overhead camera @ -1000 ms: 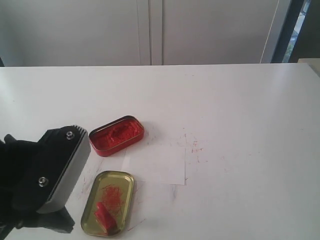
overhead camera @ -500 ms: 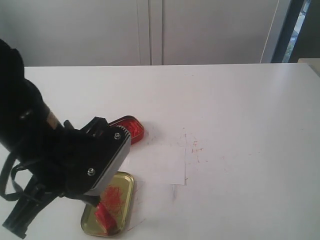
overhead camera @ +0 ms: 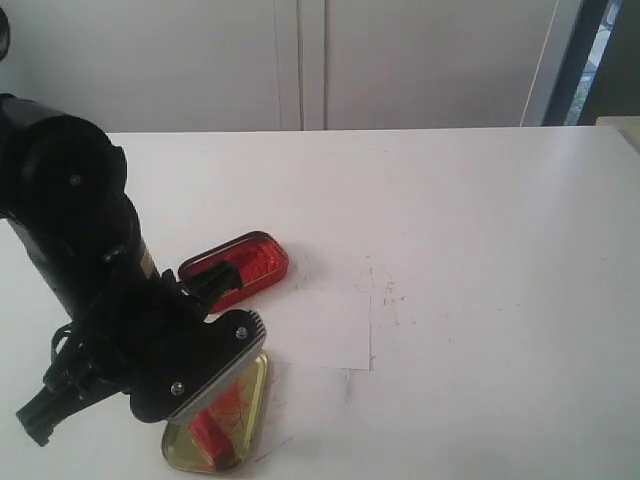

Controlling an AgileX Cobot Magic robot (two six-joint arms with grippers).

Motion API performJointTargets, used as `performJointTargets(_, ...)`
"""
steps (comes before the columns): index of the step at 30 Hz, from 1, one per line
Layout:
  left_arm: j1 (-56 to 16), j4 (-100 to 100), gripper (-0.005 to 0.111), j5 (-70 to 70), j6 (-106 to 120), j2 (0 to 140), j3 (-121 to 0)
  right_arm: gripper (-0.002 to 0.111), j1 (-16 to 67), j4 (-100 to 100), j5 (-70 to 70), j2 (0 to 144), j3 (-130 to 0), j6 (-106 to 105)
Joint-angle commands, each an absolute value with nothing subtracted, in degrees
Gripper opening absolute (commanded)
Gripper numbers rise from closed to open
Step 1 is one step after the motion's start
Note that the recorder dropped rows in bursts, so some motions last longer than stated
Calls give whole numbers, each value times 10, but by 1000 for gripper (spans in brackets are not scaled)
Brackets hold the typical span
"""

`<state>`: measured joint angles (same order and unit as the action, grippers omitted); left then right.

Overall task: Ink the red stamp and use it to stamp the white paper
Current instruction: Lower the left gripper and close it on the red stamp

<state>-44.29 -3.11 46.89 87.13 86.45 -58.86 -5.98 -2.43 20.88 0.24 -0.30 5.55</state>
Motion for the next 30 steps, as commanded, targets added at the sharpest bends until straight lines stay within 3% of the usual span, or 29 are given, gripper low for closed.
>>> performJointTargets(1, -447, -24, 29, 460, 874, 877, -588, 0, -58, -26, 200, 0, 0, 59)
performJointTargets(3, -447, -24, 34, 443, 874, 881, -588, 0, -58, -26, 200, 0, 0, 59)
performJointTargets(30, -447, -55, 34, 403, 889, 957, -588, 0, -58, -26, 200, 0, 0, 59)
